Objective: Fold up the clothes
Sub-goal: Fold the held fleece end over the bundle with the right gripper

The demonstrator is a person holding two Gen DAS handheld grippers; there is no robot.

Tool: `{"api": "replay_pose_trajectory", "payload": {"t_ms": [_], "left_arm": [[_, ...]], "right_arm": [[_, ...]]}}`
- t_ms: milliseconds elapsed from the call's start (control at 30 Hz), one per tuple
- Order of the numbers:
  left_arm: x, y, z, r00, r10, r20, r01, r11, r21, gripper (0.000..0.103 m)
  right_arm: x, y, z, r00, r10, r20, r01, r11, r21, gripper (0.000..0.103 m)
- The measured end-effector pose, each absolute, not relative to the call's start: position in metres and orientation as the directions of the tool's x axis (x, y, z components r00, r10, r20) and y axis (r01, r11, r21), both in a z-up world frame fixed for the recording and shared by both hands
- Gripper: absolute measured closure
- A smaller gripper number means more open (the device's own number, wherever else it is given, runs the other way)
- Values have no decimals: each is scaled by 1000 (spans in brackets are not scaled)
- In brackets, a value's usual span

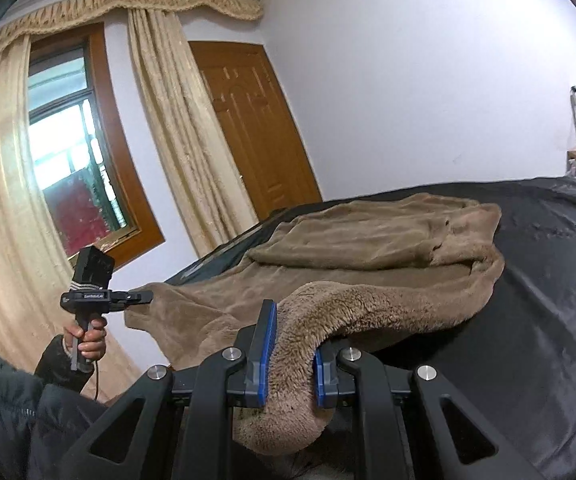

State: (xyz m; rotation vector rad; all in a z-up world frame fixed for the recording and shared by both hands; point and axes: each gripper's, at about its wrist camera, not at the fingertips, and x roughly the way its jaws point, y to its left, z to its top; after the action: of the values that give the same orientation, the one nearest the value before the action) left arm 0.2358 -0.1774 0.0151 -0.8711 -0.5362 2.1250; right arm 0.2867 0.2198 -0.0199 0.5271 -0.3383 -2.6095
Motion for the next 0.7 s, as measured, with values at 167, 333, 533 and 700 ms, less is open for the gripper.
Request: {"api": "replay_pose_trajectory", "payload": {"t_ms": [167,333,533,700], "left_arm": [[214,-185,41,-531,771,-350,-483,-616,-623,89],[189,-179,62,-555,761,-337,-478,-623,-620,89],[156,-169,83,-579,747,-326,-472,-633,-614,89],[123,-159,93,-588,738,-330,-462,-641,-613,89]], "right_arm": [[272,227,4,-869,-403,-288,324,-902,286,86],[251,225,25,-892,-348,-288,284,-928,243,86],[224,223,52,-914,-269,-303,222,-958,182,86],[191,228,66,-925,-202,-322,155,-974,164,86]]}}
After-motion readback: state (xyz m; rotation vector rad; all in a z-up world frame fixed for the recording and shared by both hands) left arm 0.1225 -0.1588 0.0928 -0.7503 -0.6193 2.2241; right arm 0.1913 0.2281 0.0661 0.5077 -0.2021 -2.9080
